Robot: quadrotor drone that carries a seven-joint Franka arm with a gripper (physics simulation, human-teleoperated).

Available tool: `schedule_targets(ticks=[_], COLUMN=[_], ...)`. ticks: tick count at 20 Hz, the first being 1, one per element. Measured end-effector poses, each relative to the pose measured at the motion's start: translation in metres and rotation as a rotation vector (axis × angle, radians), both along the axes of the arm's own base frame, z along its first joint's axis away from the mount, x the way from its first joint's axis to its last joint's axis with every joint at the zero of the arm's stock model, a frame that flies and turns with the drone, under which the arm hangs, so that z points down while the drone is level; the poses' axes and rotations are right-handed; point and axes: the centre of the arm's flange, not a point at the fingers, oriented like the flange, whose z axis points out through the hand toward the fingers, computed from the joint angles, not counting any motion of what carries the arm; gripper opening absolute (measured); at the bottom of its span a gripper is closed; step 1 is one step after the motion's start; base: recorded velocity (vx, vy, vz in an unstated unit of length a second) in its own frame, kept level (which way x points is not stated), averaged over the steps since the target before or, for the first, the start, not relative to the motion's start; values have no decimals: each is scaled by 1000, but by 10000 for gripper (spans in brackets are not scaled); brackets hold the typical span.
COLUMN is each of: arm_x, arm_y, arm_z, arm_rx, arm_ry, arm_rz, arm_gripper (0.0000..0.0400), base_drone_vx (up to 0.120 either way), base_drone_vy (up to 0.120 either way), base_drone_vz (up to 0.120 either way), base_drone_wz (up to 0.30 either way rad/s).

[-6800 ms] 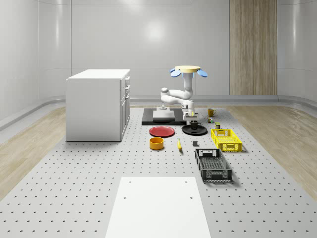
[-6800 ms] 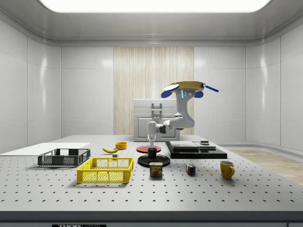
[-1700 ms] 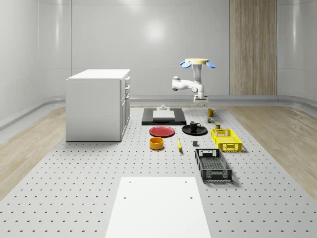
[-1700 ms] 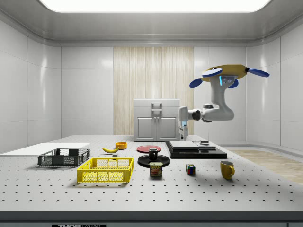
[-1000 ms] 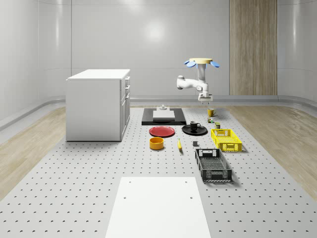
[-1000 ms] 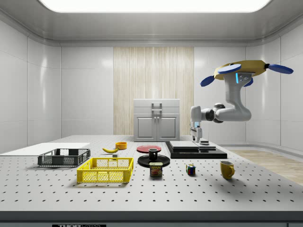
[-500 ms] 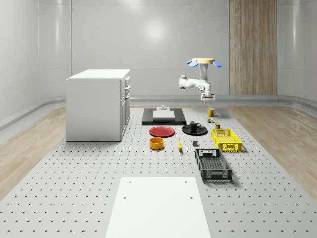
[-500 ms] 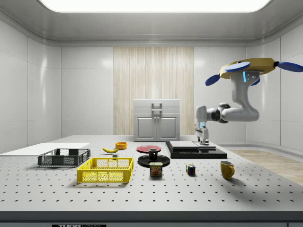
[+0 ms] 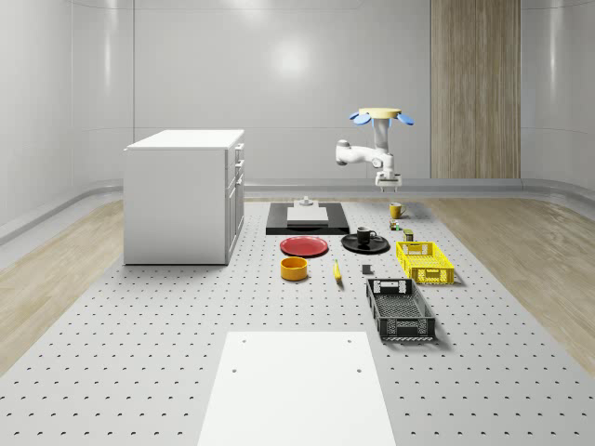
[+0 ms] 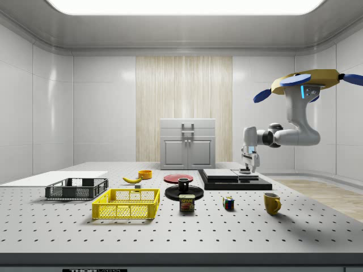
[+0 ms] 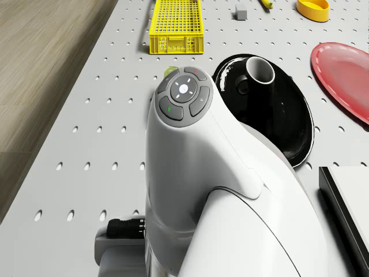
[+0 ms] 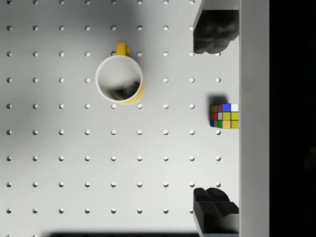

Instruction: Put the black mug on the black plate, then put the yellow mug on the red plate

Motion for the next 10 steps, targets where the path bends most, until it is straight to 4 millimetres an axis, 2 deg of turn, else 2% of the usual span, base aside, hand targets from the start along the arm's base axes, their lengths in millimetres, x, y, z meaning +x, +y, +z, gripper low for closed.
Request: schedule_targets(ticks=[7,10], arm_x=[0,0], arm_y=[0,0], arm_z=[0,0], arm_rx=[0,0], arm_ry=[0,0], arm_rz=[0,0], arm_gripper=[400,400], base_drone_vx=[-120,0], base_drone_vy=[0,0], base_drone_vz=[-120,-120], base_drone_wz=[0,0])
